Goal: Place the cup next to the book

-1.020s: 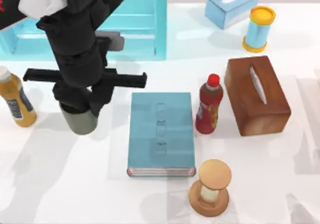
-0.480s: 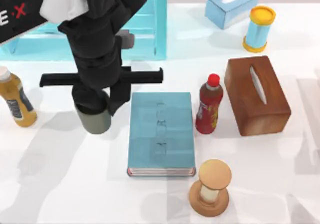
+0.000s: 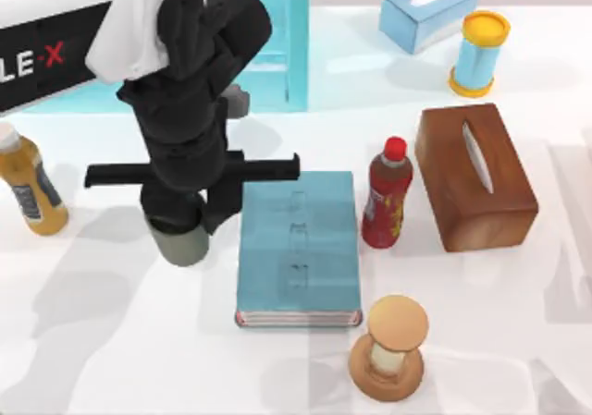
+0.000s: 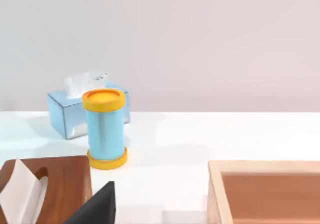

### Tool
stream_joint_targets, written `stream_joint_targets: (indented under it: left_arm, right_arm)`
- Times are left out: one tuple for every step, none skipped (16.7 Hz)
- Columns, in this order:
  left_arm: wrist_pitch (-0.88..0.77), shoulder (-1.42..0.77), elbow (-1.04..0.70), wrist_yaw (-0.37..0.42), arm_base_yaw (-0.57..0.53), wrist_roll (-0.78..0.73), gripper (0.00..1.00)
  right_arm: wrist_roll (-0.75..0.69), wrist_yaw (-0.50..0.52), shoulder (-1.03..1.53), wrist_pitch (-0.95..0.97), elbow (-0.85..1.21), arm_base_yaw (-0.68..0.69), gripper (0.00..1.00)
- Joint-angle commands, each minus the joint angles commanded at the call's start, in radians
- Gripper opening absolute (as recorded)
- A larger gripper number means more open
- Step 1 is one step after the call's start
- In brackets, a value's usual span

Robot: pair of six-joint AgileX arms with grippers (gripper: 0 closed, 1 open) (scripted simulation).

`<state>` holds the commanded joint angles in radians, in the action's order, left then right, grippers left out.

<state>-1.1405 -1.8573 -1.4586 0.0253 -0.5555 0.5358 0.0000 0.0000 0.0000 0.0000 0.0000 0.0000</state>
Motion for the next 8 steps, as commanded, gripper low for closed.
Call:
stream_joint_targets:
  left_arm:
    - [0.040, -0.002, 0.034, 0.000, 0.002, -0.002, 0.00]
    - [0.069, -0.006, 0.063, 0.000, 0.004, -0.004, 0.00]
    - [0.088, -0.011, 0.082, 0.000, 0.005, -0.007, 0.00]
    - [0.097, -0.015, 0.090, 0.000, 0.005, -0.009, 0.00]
    - [0.097, -0.015, 0.091, 0.000, 0.004, -0.010, 0.00]
    - [0.097, -0.015, 0.091, 0.000, 0.004, -0.010, 0.00]
    - [0.097, -0.015, 0.091, 0.000, 0.004, -0.010, 0.00]
    - [0.097, -0.015, 0.091, 0.000, 0.004, -0.010, 0.08]
  right_arm:
    - [0.000, 0.000, 0.000, 0.000, 0.000, 0.000, 1.00]
    - [0.000, 0.000, 0.000, 0.000, 0.000, 0.000, 1.00]
    - [0.000, 0.000, 0.000, 0.000, 0.000, 0.000, 1.00]
    - [0.000, 0.000, 0.000, 0.000, 0.000, 0.000, 1.00]
    - [0.000, 0.000, 0.000, 0.000, 0.000, 0.000, 1.00]
    - [0.000, 0.000, 0.000, 0.000, 0.000, 0.000, 1.00]
    - [0.000, 0.000, 0.000, 0.000, 0.000, 0.000, 1.00]
    - [0.000, 0.000, 0.000, 0.000, 0.000, 0.000, 1.00]
